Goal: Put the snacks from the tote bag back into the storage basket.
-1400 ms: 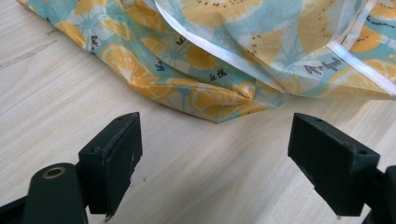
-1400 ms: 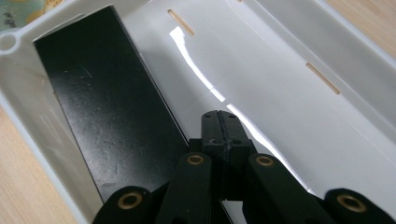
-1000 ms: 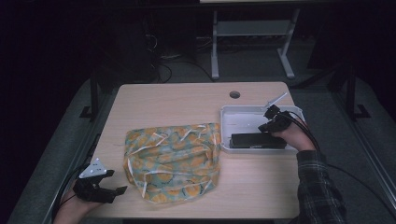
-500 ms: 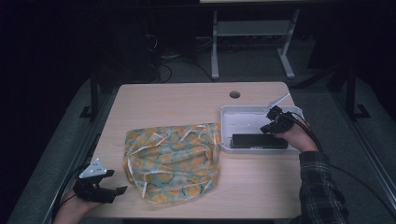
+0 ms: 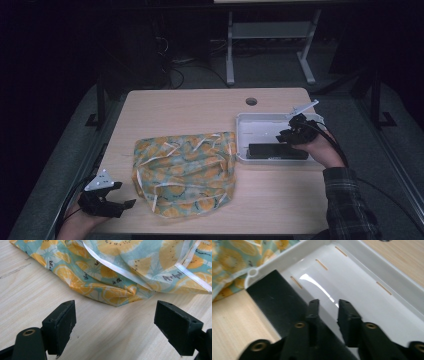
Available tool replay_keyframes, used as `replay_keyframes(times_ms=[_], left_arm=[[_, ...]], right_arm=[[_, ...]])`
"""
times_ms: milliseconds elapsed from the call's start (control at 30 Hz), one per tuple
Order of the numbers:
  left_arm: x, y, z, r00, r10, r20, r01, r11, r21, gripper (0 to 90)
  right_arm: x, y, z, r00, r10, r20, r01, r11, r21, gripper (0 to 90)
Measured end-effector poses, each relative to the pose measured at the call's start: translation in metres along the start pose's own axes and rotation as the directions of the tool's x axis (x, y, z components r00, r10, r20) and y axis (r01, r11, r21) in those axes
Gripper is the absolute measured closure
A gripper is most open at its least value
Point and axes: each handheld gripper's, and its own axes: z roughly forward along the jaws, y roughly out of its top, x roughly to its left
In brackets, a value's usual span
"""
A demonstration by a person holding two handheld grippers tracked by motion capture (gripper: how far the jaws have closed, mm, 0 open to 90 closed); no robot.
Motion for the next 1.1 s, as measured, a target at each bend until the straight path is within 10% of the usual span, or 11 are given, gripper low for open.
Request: replay_keyframes(times_ms=[433,1100], left_arm=[[0.0,0.0,0.0,1.0,0.007,0.001,-0.007,1.0,0.002,17.2],[-0.001,0.001,0.001,1.0,0.004,0.007,-0.004,1.0,0.004,17.3]], right_arm=[[0.033,-0.012,-0.01,0.9985,-0.05,-0.021,0.048,0.995,-0.084,36.9],[0.08,-0.038,-0.007,0.9869,-0.128,-0.098,0.115,0.985,-0.13,23.3]])
